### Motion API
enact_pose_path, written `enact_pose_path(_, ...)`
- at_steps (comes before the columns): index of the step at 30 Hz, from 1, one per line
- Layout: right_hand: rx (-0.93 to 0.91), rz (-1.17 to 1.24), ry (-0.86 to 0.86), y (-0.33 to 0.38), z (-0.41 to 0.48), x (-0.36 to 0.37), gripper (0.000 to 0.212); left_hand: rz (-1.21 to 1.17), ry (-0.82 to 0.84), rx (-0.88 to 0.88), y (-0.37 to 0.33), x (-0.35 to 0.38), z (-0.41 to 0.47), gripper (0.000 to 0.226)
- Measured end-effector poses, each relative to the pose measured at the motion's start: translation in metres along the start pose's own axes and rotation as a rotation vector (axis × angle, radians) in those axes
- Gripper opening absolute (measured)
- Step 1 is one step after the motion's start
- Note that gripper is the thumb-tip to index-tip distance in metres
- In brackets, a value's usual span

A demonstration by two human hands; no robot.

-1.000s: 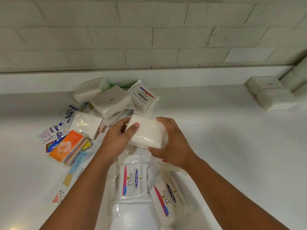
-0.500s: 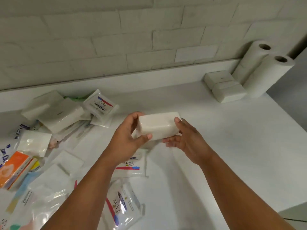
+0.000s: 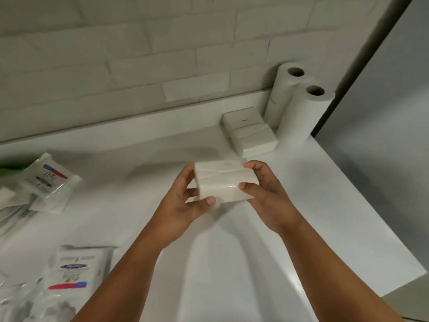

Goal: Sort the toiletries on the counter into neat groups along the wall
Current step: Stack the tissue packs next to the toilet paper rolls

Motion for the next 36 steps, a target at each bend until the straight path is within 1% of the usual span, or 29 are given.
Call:
enact_pose_path(2, -0.018, -0.028, -0.01, 0.007, 0.014, -0.029, 0.055, 0.017, -0.053, -0.001, -0.008, 0.021, 0.025, 0.068)
enact_pose_path(4, -0.025, -0.072, -0.017, 0.01, 0.025, -0.045, 0.065, 0.051, -0.082, -0.003, -0.01, 0.031, 0.044, 0.071)
enact_pose_path(9, -0.056, -0.299, -0.053, 0.025, 0.063, -0.082, 0.063, 0.069, -0.099, 0.035, -0.017, 0.05, 0.099, 0.079)
enact_pose_path(12, -0.093, -0.518, -0.071, 0.033, 0.094, -0.097, 0.056, 0.092, -0.136, 0.067, -0.024, 0.056, 0.135, 0.072)
enact_pose_path(14, -0.128, -0.628, -0.079, 0.04, 0.115, -0.101, 0.048, 0.095, -0.176, 0.062, -0.031, 0.056, 0.156, 0.075)
enact_pose_path(16, -0.152, -0.683, -0.079, 0.048, 0.134, -0.103, 0.039, 0.103, -0.214, 0.049, -0.039, 0.055, 0.176, 0.079)
enact_pose_path(19, -0.177, -0.775, -0.072, 0.053, 0.161, -0.107, 0.029, 0.136, -0.247, 0.049, -0.048, 0.056, 0.205, 0.078)
enact_pose_path(22, -0.132, -0.833, -0.13, 0.046, 0.188, -0.12, 0.027, 0.191, -0.253, 0.023, -0.052, 0.058, 0.233, 0.071)
enact_pose_path(25, -0.072, -0.87, -0.133, 0.039, 0.209, -0.128, 0.036, 0.274, -0.259, 0.001, -0.047, 0.053, 0.259, 0.055)
enact_pose_path(26, -0.046, -0.888, -0.119, 0.036, 0.213, -0.129, 0.038, 0.302, -0.259, 0.002, -0.047, 0.052, 0.264, 0.053)
enact_pose_path(29, 0.0, -0.905, -0.08, 0.029, 0.222, -0.131, 0.038, 0.341, -0.28, -0.009, -0.041, 0.049, 0.277, 0.062)
enact_pose_path(33, -0.014, -0.877, -0.074, 0.028, 0.229, -0.129, 0.037, 0.369, -0.333, -0.017, -0.036, 0.05, 0.284, 0.055)
enact_pose_path(36, -0.007, -0.872, -0.064, 0.028, 0.23, -0.127, 0.037, 0.391, -0.375, -0.015, -0.033, 0.053, 0.286, 0.059)
Point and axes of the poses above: each hand's wrist, its own z-axis towards the middle knuckle, its own x-axis out of the palm, y = z × x, the point moved 5 cm from there along z, towards the middle knuckle, and after that the axes turned 11 degrees about -x, right-handed, at the moved point
